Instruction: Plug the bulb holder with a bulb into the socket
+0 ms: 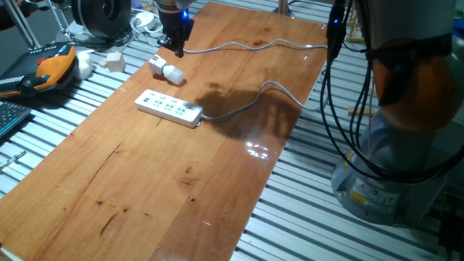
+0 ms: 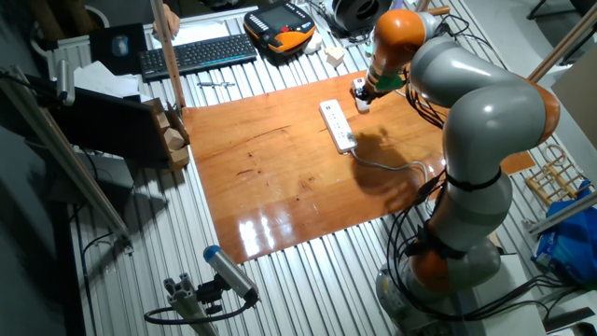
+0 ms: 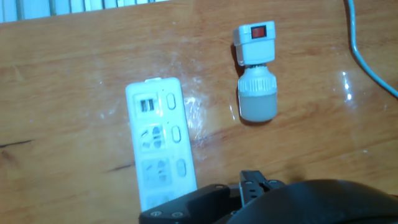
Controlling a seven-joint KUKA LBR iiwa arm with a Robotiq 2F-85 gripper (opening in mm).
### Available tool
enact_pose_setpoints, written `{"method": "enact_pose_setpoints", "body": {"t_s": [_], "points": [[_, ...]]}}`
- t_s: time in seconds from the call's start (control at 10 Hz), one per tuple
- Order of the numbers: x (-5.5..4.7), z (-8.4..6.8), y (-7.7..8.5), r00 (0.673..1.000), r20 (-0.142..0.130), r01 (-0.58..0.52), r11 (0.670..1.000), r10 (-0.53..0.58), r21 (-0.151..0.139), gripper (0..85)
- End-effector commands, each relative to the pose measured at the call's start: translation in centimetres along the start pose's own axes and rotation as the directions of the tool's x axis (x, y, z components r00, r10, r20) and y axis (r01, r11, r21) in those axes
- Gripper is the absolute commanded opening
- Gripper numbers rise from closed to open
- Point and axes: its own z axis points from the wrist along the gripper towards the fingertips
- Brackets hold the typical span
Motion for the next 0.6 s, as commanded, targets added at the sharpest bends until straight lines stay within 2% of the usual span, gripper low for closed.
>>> {"method": "enact_pose_setpoints", "body": {"t_s": [0.0,0.2,0.5], "points": [[-0.3,0.2,-0.2,1.000,0.000,0.000,1.000,0.000,-0.005,0.0],[-1.3,0.8,-1.1,1.000,-0.005,0.014,1.000,-0.014,-0.027,0.0],[-2.0,1.7,-1.5,1.000,-0.003,0.020,0.999,-0.020,-0.033,0.0]]}}
